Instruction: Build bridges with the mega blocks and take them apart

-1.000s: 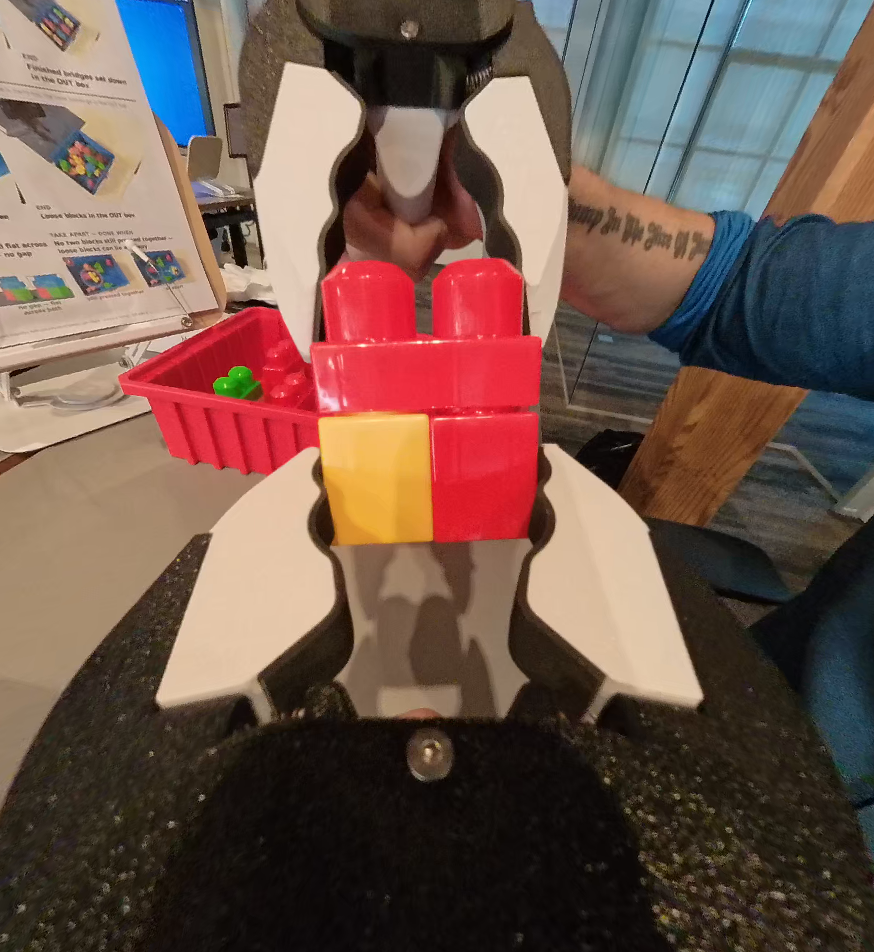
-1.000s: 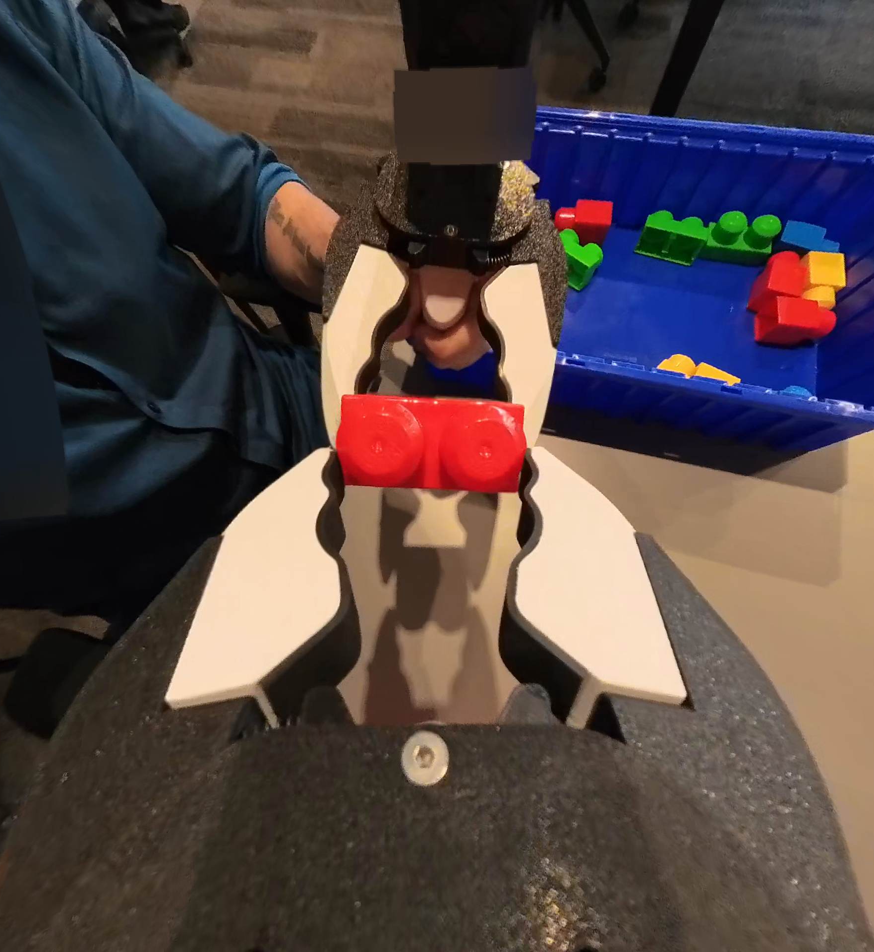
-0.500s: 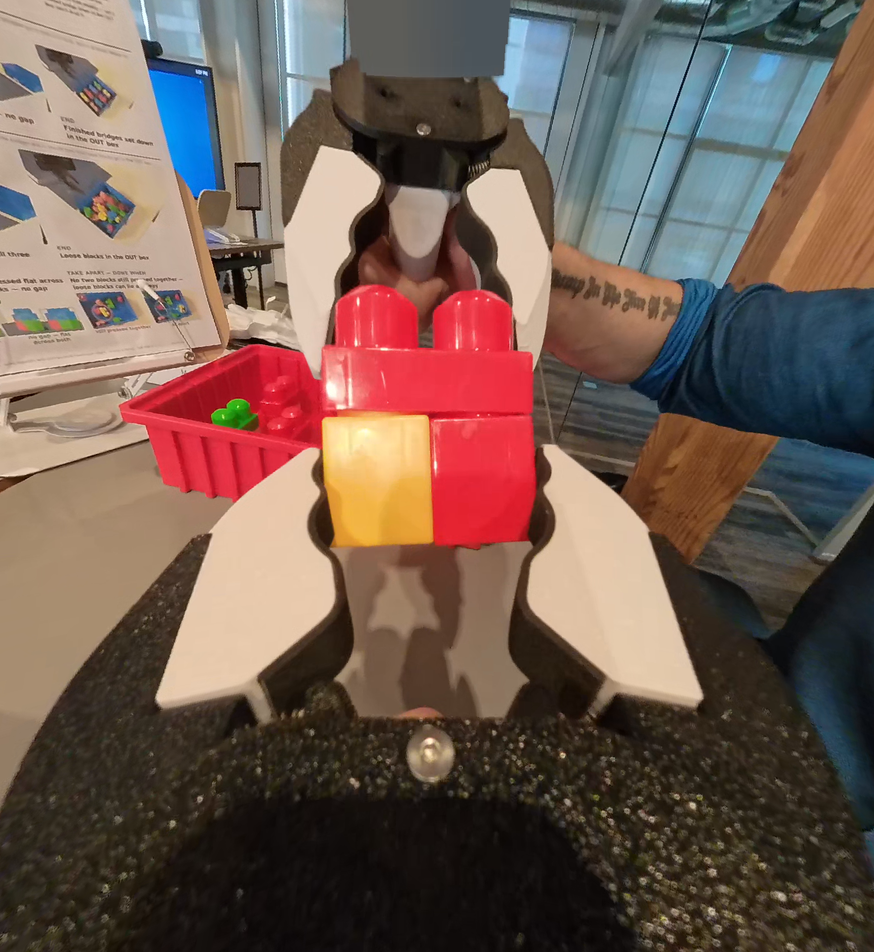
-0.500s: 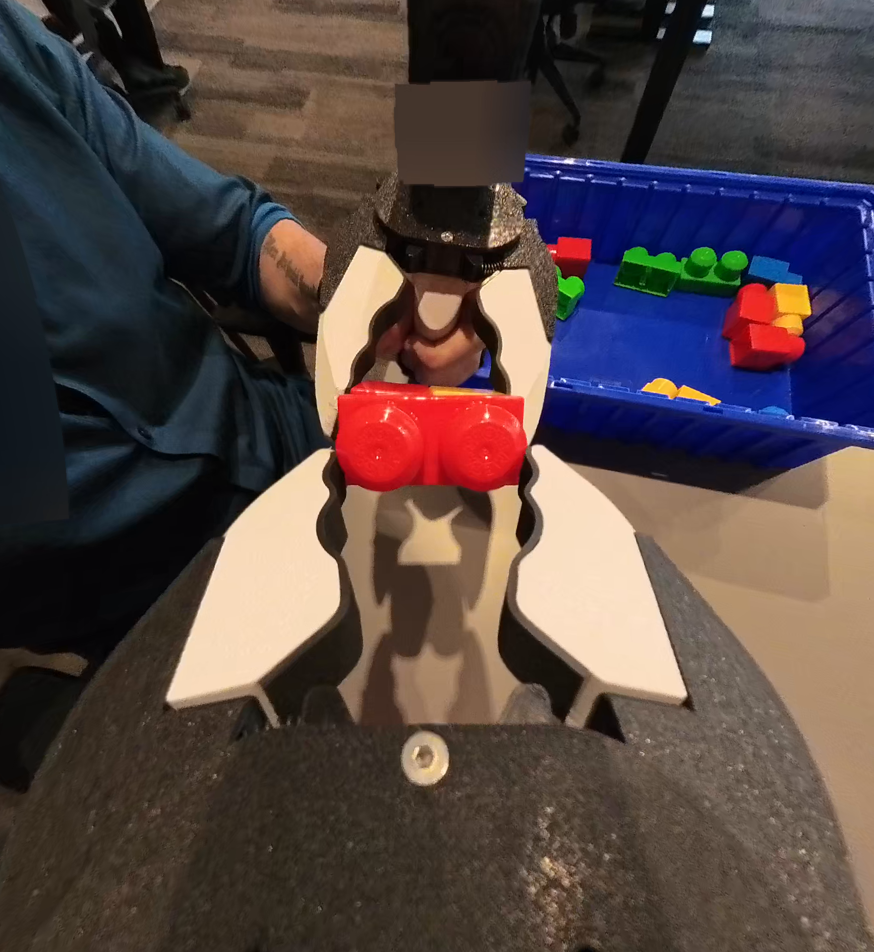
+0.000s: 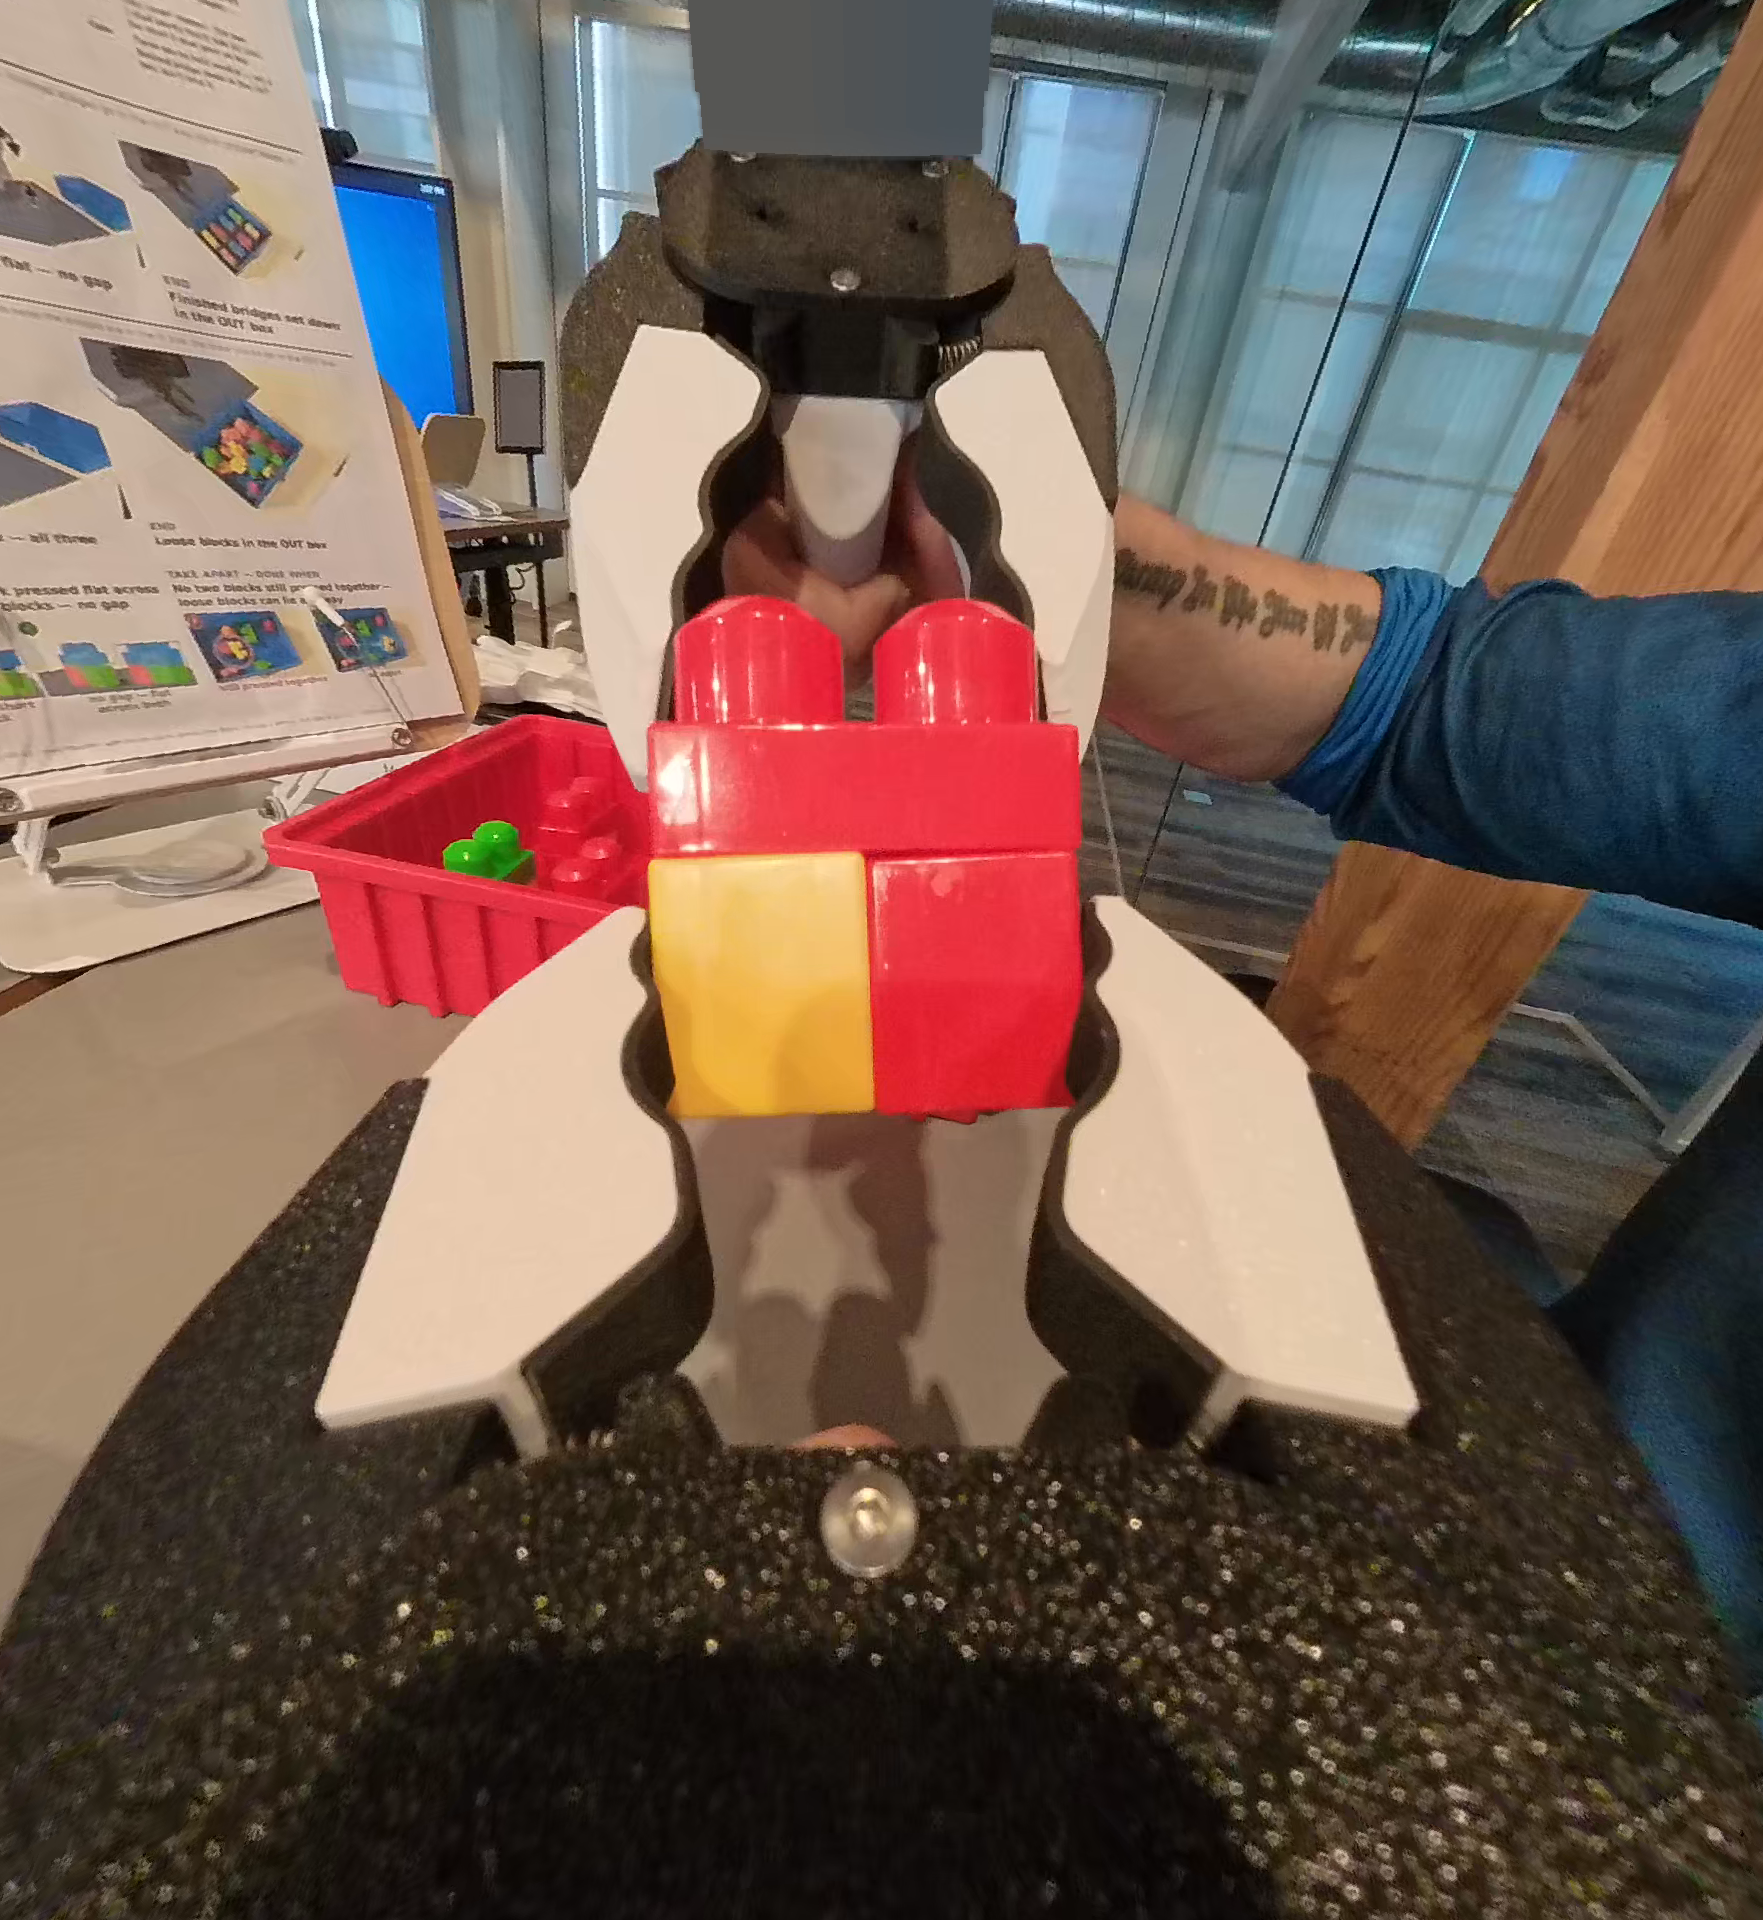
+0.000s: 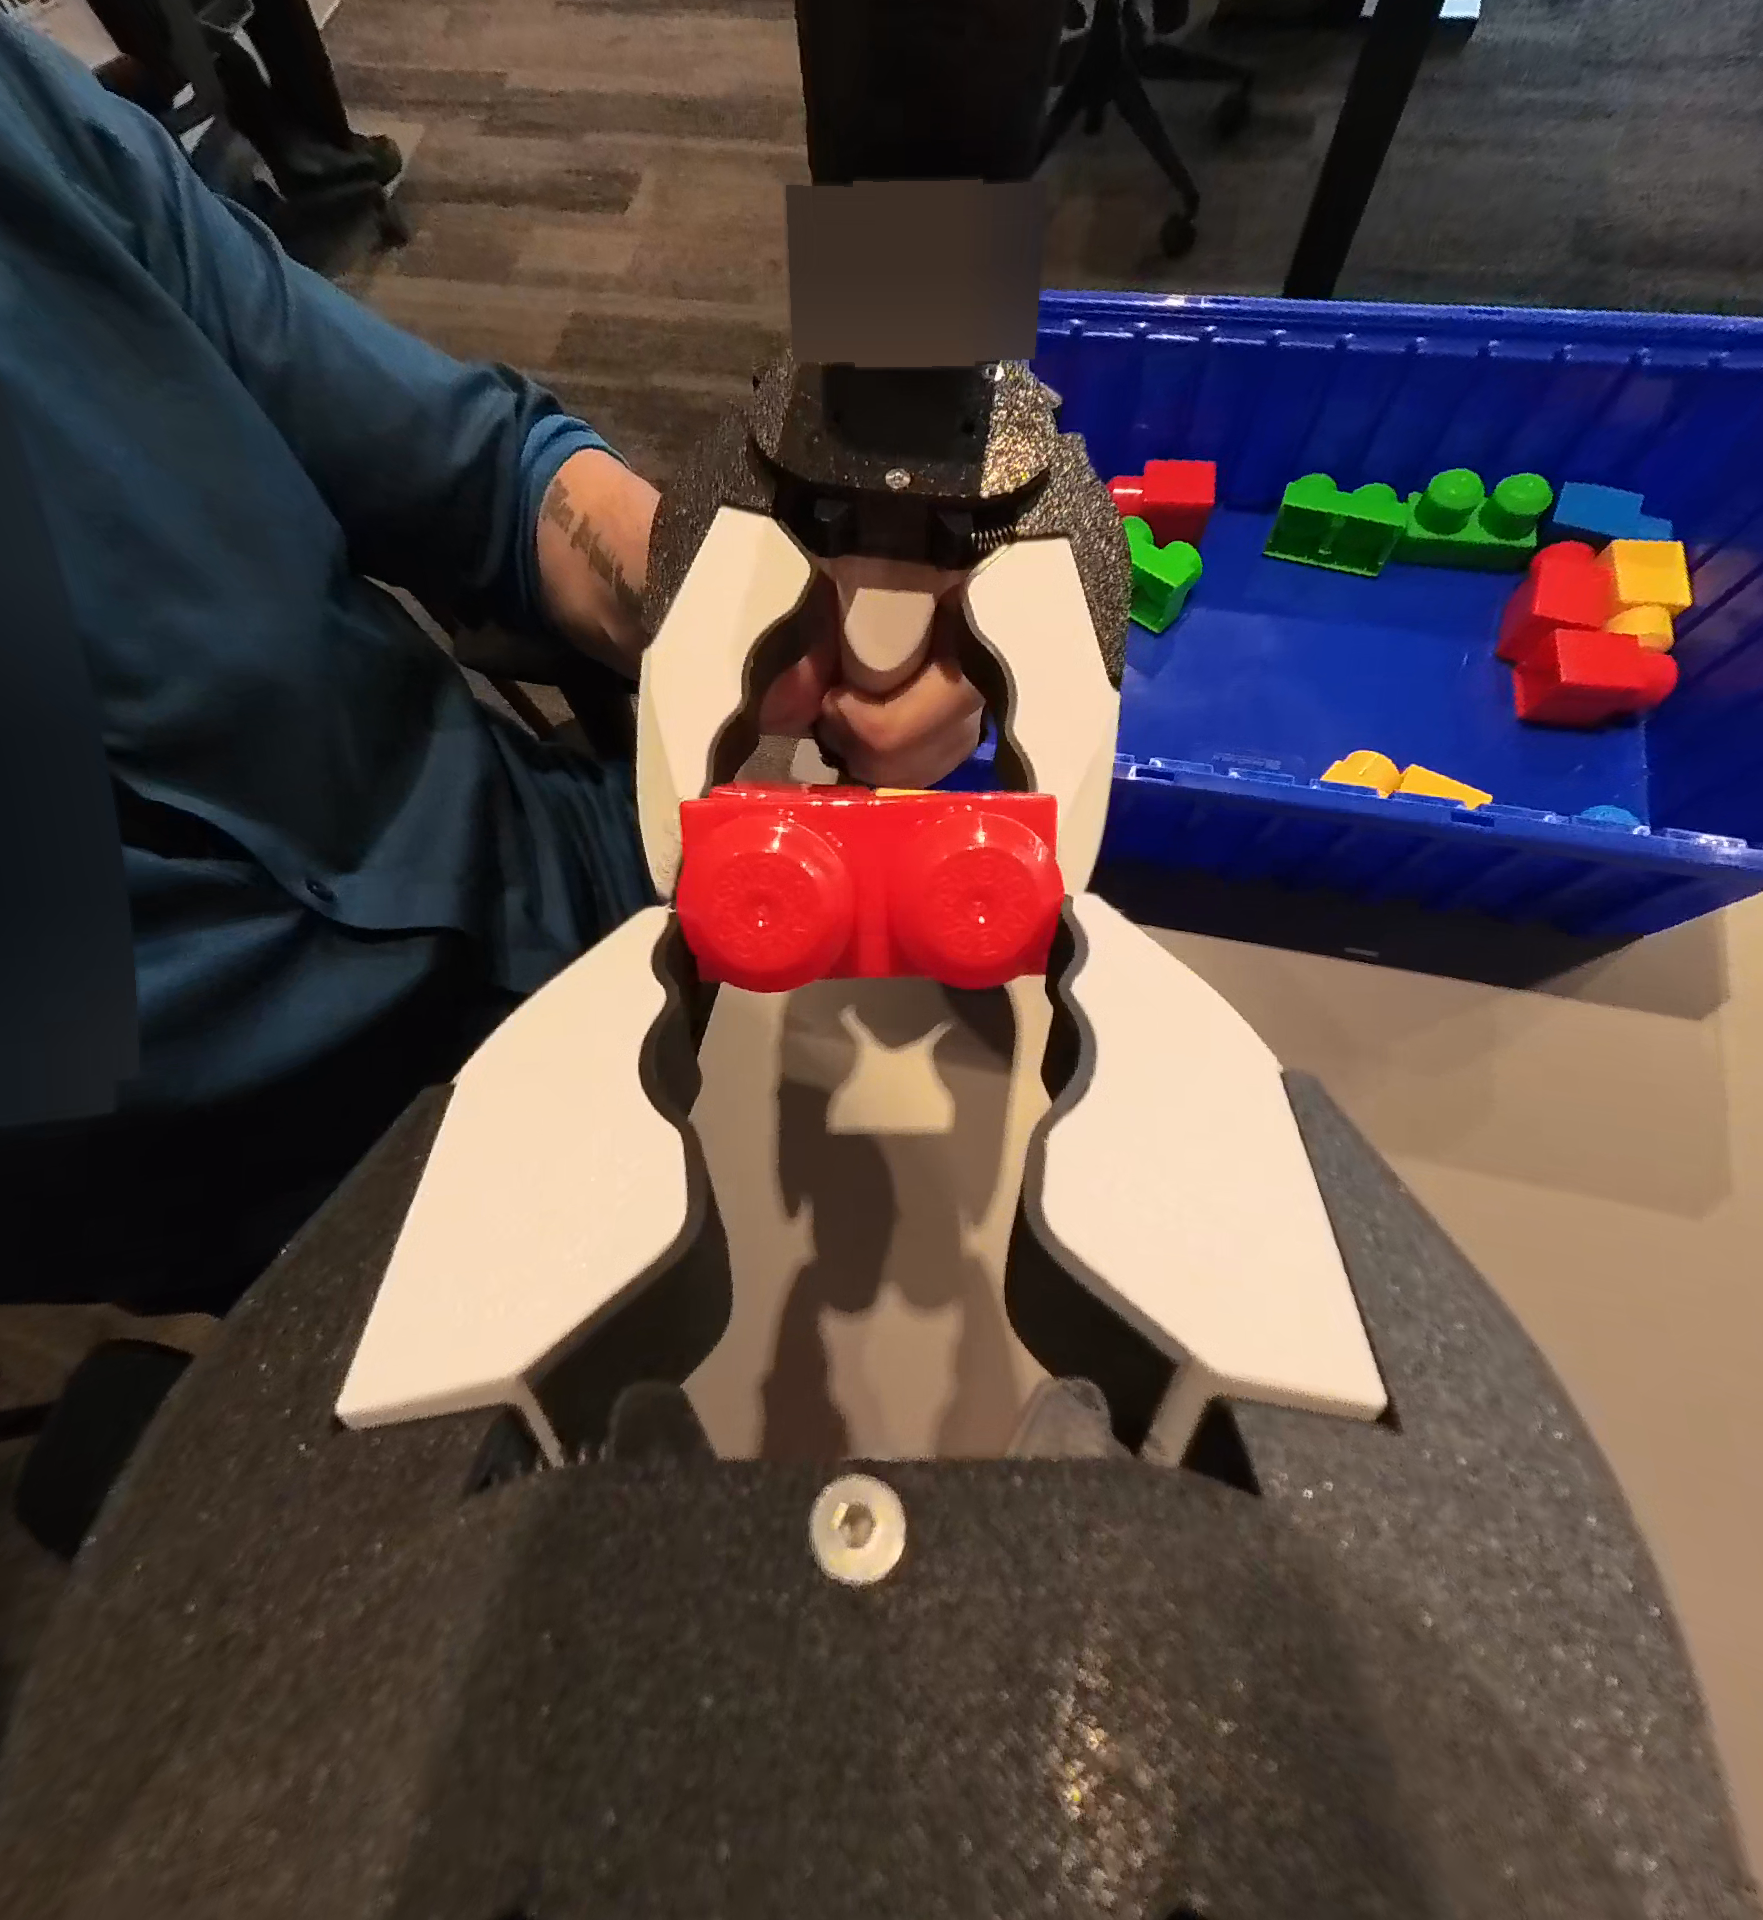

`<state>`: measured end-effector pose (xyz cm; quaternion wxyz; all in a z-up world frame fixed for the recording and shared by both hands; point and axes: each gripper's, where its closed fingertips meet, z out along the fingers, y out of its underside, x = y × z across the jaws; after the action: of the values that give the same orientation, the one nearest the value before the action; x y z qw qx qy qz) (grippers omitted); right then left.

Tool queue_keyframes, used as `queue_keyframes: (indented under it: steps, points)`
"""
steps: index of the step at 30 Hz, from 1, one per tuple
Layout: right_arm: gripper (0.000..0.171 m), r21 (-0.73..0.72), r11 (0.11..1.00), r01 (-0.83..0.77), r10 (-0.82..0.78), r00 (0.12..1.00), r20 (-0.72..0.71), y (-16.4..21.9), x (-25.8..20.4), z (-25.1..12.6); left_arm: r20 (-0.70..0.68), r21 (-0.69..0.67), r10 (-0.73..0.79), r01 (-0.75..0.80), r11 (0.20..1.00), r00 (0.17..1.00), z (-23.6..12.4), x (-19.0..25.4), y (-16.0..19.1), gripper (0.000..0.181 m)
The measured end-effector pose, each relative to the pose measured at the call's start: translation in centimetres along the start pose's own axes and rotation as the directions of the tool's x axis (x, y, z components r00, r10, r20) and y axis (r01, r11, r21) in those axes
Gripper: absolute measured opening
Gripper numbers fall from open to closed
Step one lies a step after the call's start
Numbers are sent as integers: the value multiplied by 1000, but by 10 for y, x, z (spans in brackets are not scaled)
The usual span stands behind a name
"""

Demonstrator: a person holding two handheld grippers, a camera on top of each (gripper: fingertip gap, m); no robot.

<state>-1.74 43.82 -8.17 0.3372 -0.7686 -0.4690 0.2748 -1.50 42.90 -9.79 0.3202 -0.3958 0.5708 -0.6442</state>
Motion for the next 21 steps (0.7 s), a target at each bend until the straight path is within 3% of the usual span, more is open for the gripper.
queue_keyframes:
  steps: [9, 16, 21]
  points:
    - [66, 87, 996, -11, 13, 1000, -24, -1, 4, 6, 18, 19, -3, 3, 1000, 1000, -5, -5, -3, 74]
    - [66, 30, 998, -50, 51, 998, -30, 3, 7, 3, 0, -24, -7, 7, 1000, 1000, -1, -8, 1, 75]
    - [66, -30, 995, -99, 98, 995, -19, 5, 9, 7, 55, -108, 99, -93, 990, 994, -2, -12, 7, 77]
